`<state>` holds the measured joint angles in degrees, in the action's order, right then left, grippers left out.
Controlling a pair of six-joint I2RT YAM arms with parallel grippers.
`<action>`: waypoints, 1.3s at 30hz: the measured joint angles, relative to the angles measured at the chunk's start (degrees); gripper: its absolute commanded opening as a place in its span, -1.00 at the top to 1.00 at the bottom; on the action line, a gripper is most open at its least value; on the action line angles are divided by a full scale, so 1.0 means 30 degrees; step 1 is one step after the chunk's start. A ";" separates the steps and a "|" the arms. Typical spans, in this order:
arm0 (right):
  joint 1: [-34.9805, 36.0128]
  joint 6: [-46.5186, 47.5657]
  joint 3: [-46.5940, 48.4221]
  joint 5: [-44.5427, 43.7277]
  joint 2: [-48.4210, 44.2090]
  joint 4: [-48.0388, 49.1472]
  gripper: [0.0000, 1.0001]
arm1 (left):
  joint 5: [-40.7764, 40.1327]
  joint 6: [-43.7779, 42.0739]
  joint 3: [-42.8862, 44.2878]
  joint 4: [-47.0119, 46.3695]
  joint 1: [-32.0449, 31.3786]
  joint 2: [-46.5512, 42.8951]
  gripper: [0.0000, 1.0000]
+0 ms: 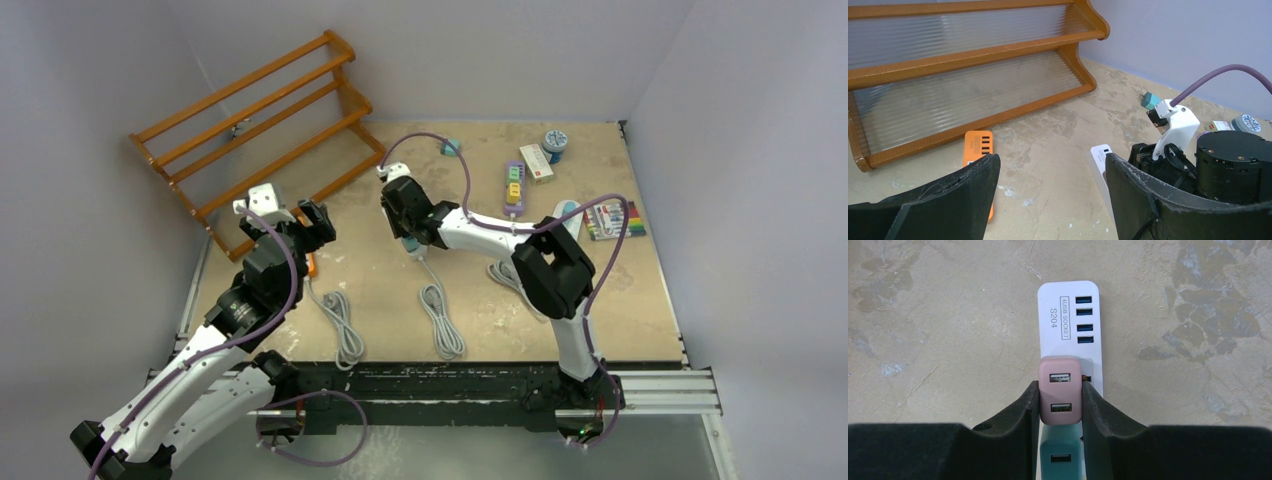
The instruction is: Insert the plug
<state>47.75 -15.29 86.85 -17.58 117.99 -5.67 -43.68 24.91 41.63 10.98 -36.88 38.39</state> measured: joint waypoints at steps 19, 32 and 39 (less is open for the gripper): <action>0.0204 0.0138 -0.0321 -0.0350 0.0058 0.0240 0.70 | 0.0372 0.0007 0.0000 -0.0007 0.0000 -0.0015 -0.52; 0.0044 -0.0255 -0.0459 0.0918 -0.0386 -0.2594 -0.10 | 0.0510 0.0007 0.0000 0.0007 0.0000 0.0000 -0.52; -0.0051 -0.0903 0.1042 0.1457 -0.0393 -0.4787 -0.67 | 0.0503 0.0007 0.0000 0.0029 0.0000 0.0000 -0.53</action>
<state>47.59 -18.00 89.97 -13.21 116.81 -20.03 -42.17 24.93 41.63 11.07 -36.88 38.39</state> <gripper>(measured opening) 0.777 0.761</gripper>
